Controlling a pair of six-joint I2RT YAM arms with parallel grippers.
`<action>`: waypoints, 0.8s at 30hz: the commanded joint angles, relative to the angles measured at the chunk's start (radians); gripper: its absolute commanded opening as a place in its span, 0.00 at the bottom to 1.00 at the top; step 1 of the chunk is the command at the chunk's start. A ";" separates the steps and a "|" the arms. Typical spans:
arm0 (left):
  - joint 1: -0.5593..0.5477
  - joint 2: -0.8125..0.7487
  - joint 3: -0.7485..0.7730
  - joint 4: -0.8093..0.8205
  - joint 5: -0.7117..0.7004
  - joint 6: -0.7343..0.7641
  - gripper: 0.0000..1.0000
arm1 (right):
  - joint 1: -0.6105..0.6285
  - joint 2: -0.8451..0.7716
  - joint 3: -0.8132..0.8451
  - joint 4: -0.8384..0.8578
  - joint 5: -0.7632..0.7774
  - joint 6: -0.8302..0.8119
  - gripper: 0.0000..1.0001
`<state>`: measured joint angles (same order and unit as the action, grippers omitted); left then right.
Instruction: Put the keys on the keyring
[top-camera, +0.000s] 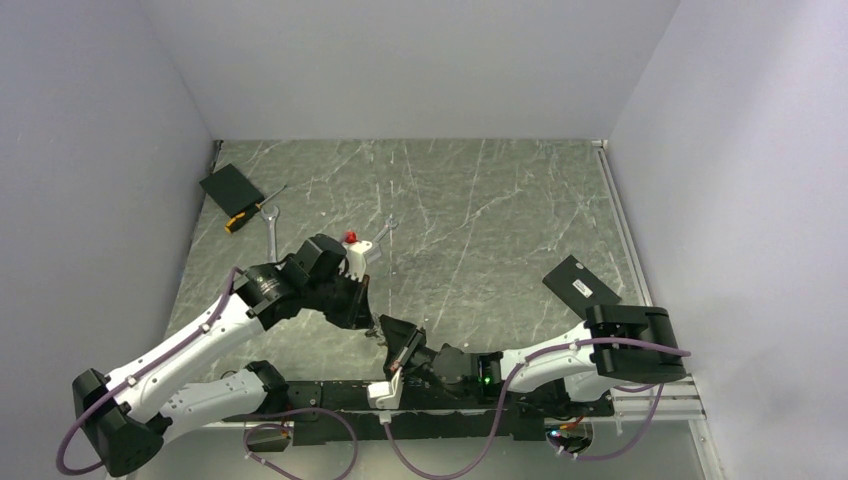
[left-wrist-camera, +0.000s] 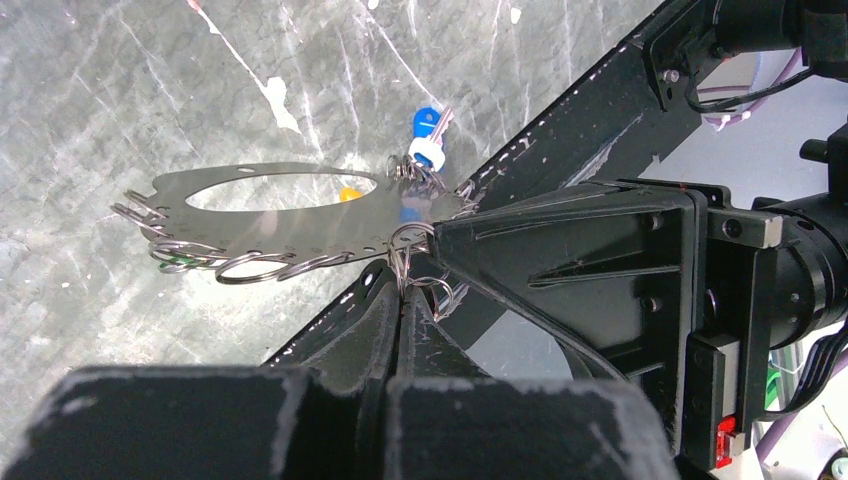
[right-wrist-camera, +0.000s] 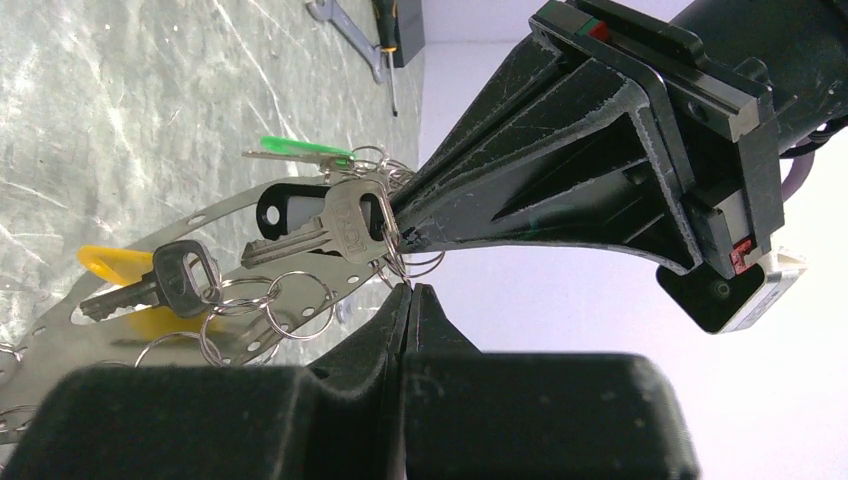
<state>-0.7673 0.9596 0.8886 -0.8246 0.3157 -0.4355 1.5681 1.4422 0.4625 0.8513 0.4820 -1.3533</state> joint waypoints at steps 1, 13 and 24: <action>0.003 -0.021 0.004 0.012 -0.012 -0.009 0.00 | 0.012 -0.044 0.001 0.137 0.024 -0.012 0.00; 0.005 -0.052 -0.013 0.018 -0.015 -0.017 0.00 | 0.011 -0.093 -0.007 0.168 0.015 0.035 0.00; 0.005 -0.073 -0.027 0.046 0.012 -0.022 0.00 | 0.012 -0.067 0.002 0.215 -0.008 0.018 0.00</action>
<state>-0.7662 0.8974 0.8627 -0.8032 0.3168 -0.4496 1.5745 1.3911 0.4458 0.9390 0.4877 -1.3319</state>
